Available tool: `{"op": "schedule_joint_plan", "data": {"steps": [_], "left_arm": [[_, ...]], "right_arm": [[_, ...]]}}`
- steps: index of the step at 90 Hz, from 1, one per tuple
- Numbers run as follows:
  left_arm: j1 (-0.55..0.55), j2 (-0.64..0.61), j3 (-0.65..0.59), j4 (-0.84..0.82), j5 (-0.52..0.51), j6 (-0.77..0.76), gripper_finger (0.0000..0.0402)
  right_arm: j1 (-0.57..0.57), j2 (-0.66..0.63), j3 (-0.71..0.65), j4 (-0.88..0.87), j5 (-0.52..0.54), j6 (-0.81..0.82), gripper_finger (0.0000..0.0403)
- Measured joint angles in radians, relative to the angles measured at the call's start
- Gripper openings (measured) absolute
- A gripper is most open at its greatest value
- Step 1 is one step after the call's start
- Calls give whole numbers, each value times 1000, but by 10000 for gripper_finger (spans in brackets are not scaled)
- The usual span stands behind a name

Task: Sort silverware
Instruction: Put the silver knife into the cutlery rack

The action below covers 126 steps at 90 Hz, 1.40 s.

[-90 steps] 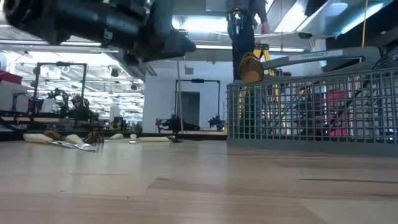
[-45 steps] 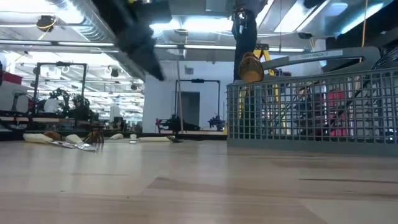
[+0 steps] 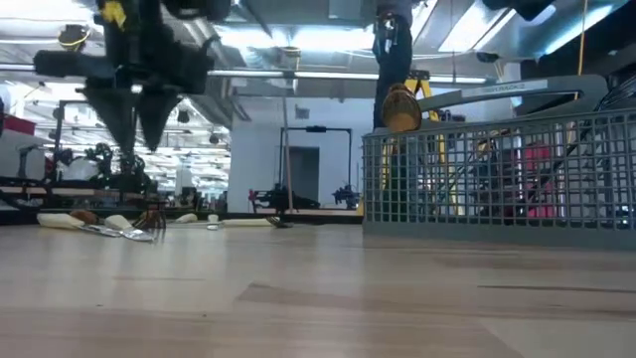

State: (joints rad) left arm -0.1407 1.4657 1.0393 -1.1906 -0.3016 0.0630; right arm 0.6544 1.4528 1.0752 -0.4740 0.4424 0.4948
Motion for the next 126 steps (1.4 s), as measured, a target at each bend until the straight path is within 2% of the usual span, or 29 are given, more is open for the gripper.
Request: {"op": "schedule_joint_plan", "data": {"steps": [10,25,38,53,81,89,108,126], "left_arm": [[34,4,-82,17,42,55,164],[78,4,-170,109,-8,143,164],[106,4,-188,196,6,227,164],[142,30,-208,223,13,310,164],[139,57,-281,321,-1,367,163],[133,60,-282,325,-3,367,149],[132,64,-297,312,20,405,89],[127,66,-325,338,17,412,82]], "right_arm": [[0,0,-8,2,2,-16,108],[0,0,-27,1,2,-29,108],[0,0,-32,4,3,-29,108],[0,0,-32,6,20,-30,108],[0,1,-32,3,39,-33,108],[0,0,-32,2,44,-33,108],[0,0,-32,3,45,-33,108],[0,0,-32,3,45,-33,108]]}}
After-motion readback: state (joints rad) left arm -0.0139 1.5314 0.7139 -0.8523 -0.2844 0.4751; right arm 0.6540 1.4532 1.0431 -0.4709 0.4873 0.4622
